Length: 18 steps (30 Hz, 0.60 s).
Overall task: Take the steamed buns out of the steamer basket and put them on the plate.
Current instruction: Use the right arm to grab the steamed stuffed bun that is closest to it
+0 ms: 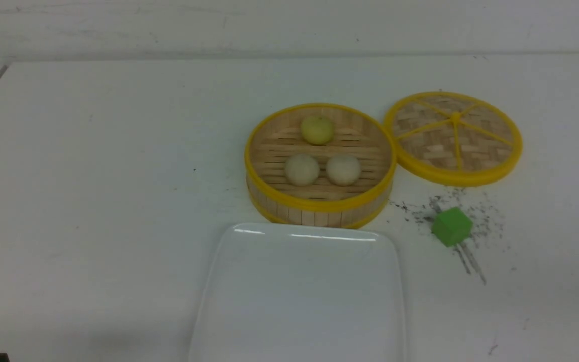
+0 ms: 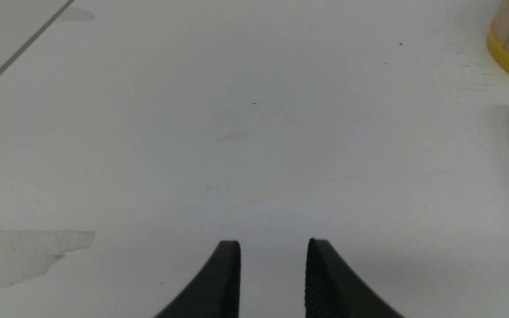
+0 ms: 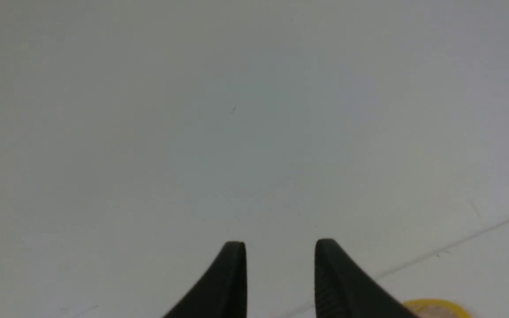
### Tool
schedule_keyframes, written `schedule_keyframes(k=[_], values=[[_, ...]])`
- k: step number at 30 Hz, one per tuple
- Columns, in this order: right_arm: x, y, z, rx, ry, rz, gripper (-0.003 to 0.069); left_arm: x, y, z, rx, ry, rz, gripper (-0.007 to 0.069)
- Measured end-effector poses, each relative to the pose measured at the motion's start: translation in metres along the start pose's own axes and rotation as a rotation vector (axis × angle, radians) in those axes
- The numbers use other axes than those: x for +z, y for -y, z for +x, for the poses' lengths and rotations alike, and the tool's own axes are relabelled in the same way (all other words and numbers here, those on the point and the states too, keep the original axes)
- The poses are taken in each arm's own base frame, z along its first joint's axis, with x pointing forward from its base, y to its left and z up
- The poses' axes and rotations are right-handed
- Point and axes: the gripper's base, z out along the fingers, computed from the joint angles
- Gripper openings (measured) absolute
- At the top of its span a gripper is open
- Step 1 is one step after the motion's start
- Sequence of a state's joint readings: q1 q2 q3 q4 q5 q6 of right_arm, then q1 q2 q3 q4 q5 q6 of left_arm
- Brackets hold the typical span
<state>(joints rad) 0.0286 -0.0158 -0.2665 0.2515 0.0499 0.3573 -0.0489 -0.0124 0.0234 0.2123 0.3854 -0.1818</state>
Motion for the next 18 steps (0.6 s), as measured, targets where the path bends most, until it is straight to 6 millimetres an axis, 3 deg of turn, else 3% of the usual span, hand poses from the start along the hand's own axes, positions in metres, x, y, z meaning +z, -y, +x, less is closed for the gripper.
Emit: schedule_keyframes(k=[13,18], values=[[-0.001,0.004,0.015,0.083,-0.167,0.05,0.024,-0.002,0.008,-0.016,-0.279,0.177,0.116,0.0241],[-0.001,0.003,0.016,0.15,-0.176,0.043,0.024,-0.004,0.008,-0.027,-0.523,0.276,0.173,0.0241]])
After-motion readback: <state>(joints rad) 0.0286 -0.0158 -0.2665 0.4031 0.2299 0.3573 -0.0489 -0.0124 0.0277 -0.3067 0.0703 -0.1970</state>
